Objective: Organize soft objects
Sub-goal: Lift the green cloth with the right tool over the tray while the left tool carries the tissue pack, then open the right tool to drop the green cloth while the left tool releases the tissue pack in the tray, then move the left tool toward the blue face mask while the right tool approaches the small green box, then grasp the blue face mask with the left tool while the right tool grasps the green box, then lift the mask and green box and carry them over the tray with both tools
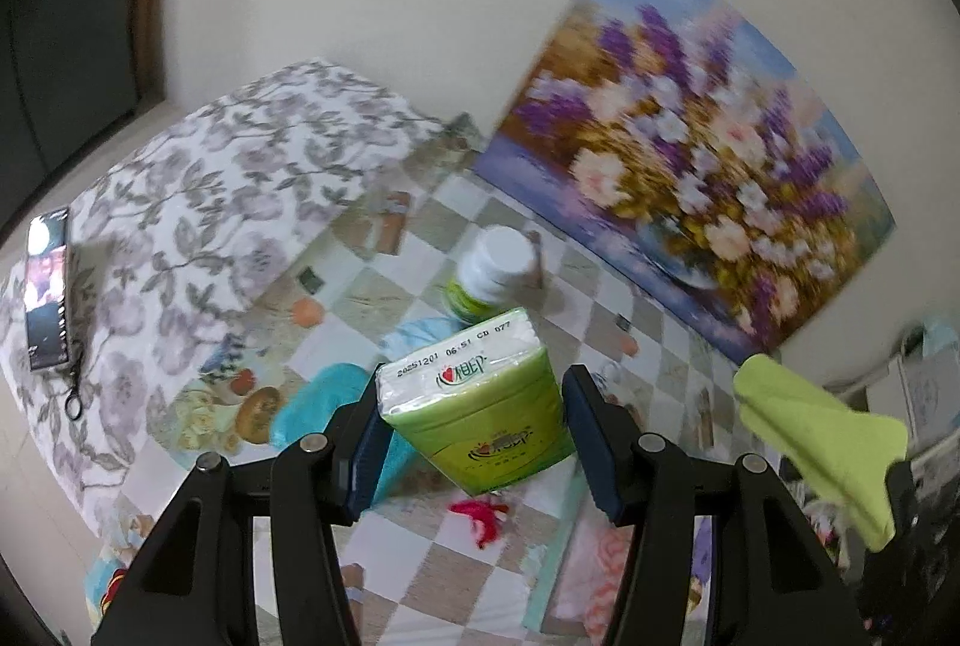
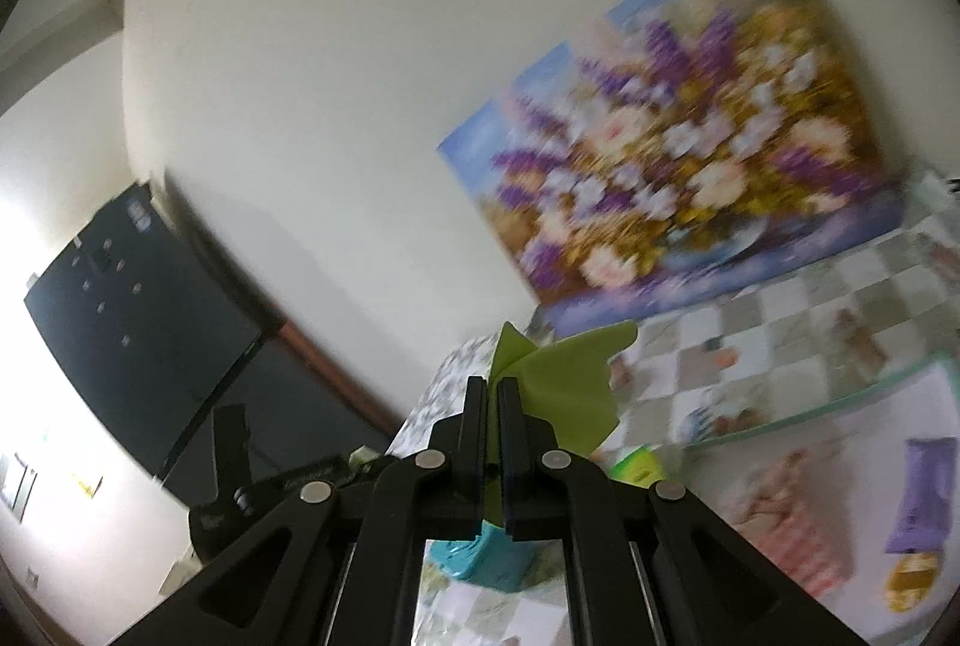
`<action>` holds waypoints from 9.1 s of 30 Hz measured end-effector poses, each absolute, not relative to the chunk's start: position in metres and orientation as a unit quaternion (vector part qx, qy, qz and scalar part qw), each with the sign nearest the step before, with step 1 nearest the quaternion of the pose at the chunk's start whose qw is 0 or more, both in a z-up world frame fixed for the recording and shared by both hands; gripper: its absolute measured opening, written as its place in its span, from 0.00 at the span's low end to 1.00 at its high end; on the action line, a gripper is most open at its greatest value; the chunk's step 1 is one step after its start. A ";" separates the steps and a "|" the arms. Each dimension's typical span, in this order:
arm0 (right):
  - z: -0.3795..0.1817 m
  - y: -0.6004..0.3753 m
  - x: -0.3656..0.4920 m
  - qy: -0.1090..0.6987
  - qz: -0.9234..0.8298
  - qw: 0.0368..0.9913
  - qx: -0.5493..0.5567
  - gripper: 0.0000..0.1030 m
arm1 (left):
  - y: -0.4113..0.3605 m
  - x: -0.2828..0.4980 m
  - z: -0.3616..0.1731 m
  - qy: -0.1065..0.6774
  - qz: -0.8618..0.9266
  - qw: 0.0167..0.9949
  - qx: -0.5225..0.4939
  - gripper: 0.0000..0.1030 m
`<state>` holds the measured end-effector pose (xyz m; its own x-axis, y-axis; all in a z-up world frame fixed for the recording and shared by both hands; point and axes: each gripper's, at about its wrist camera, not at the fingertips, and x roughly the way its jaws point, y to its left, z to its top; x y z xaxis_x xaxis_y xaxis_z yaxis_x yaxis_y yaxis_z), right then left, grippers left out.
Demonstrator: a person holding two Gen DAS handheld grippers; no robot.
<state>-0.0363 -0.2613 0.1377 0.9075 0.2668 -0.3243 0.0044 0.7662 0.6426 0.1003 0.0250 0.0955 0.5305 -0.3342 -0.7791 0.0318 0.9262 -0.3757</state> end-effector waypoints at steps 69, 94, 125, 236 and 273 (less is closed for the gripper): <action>-0.070 -0.353 -0.028 0.515 -0.177 0.782 0.303 0.07 | -0.208 0.057 -0.058 0.599 -0.235 0.759 0.099 0.57; -0.039 -0.350 -0.029 0.494 -0.215 0.801 0.262 0.64 | -0.185 0.066 -0.023 0.580 -0.213 0.783 0.069 0.83; -0.007 -0.341 -0.027 0.430 -0.211 0.844 0.241 1.00 | -0.107 0.110 0.016 0.503 -0.111 0.857 -0.004 0.96; -0.085 -0.174 0.174 0.545 0.026 0.833 0.090 0.54 | -0.064 0.230 -0.088 0.611 -0.031 0.791 0.016 0.20; 0.001 -0.204 0.154 0.472 0.007 0.872 0.128 0.53 | -0.035 0.210 0.035 0.513 -0.068 0.855 -0.041 0.08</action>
